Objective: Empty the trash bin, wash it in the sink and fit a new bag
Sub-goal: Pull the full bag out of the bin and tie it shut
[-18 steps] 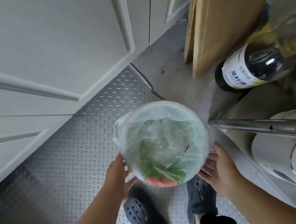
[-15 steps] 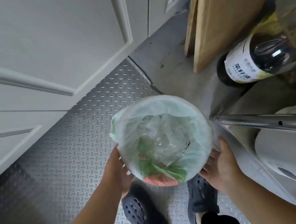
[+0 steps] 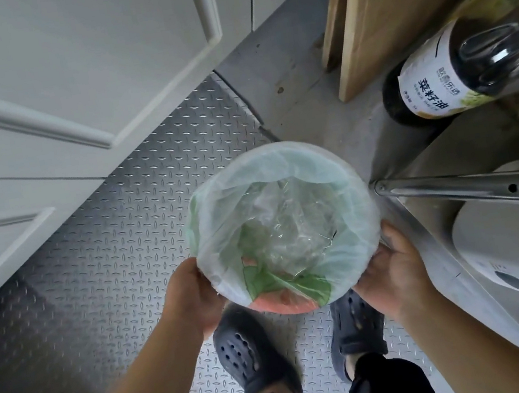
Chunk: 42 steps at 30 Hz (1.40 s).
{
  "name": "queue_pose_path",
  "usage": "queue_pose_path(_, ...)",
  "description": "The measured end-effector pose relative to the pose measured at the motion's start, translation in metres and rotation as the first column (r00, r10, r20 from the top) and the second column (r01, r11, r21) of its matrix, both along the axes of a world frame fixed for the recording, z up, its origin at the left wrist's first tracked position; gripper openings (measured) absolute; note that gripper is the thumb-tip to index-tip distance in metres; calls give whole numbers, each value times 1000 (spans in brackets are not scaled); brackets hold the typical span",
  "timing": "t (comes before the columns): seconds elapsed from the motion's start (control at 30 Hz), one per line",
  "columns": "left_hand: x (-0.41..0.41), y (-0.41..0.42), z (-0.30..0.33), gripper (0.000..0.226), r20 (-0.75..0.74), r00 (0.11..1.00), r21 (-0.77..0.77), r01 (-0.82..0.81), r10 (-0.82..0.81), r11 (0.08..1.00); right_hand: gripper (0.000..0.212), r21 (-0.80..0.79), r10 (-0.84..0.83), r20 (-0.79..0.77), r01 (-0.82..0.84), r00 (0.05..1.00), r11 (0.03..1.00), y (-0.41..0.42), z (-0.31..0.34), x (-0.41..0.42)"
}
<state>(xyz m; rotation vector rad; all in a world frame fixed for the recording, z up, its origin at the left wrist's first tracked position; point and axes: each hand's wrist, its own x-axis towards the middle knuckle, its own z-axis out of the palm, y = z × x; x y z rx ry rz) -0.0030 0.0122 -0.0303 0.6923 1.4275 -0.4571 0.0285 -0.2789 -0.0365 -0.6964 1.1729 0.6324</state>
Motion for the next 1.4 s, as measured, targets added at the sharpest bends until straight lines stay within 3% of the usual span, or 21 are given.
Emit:
queue_pose_path(0.07,-9,0,7,30,-60,998,20,-17,19,1000,18,15,10,-6,-10,1000,1000,-2,8,-4)
queue_pose_path(0.13,-17,-5,16,29,-109,994,51,-2,7,999,9,62,23,-1,-22,1000,998,-4,14,-9)
queue_pose_path(0.2,-23,-13,23,25,-158,985,111,88,-69,990,18,44,87,-8,-87,996,995,-5,17,-14)
queue_pose_path(0.27,-27,-21,27,26,-223,952,207,258,-211,944,25,-80,200,-19,-201,980,976,-3,20,-16)
queue_pose_path(0.37,-27,-31,32,33,-271,904,295,405,-331,865,25,-321,373,-88,-381,924,867,0,24,-15)
queue_pose_path(0.43,-25,-37,34,32,-287,877,327,468,-386,821,22,-377,433,-111,-441,895,814,1,25,-16)
queue_pose_path(0.57,-24,-47,35,32,-308,850,331,516,-426,790,11,-460,518,-183,-539,835,706,0,29,-14)
queue_pose_path(0.63,-25,-52,37,35,-312,856,272,496,-412,825,12,-487,560,-195,-575,805,658,0,33,-11)
queue_pose_path(0.77,-23,-50,50,35,-307,908,202,356,-287,912,21,-510,506,-165,-512,847,691,-9,44,1)
queue_pose_path(0.9,-9,-37,71,22,-158,964,285,250,-212,925,17,-524,483,-118,-467,868,712,-13,57,19)
queue_pose_path(1.03,15,-15,89,25,-6,967,311,245,-256,918,16,-561,524,2,-433,852,705,-13,69,44)
queue_pose_path(1.1,26,0,90,26,-21,920,327,376,-392,867,7,-571,578,-14,-481,816,666,-16,71,55)
queue_pose_path(1.2,40,26,77,50,-189,817,401,570,-544,717,40,-580,606,-160,-571,779,581,-17,67,70)
queue_pose_path(1.23,44,34,70,61,-237,819,395,573,-523,718,53,-586,599,-216,-593,771,552,-15,65,75)
queue_pose_path(1.3,56,47,58,76,-242,866,263,493,-438,829,67,-559,591,-283,-630,756,539,-11,61,86)
queue_pose_path(1.4,78,58,40,87,-160,920,2,362,-357,932,61,-491,540,-304,-615,785,617,-6,47,106)
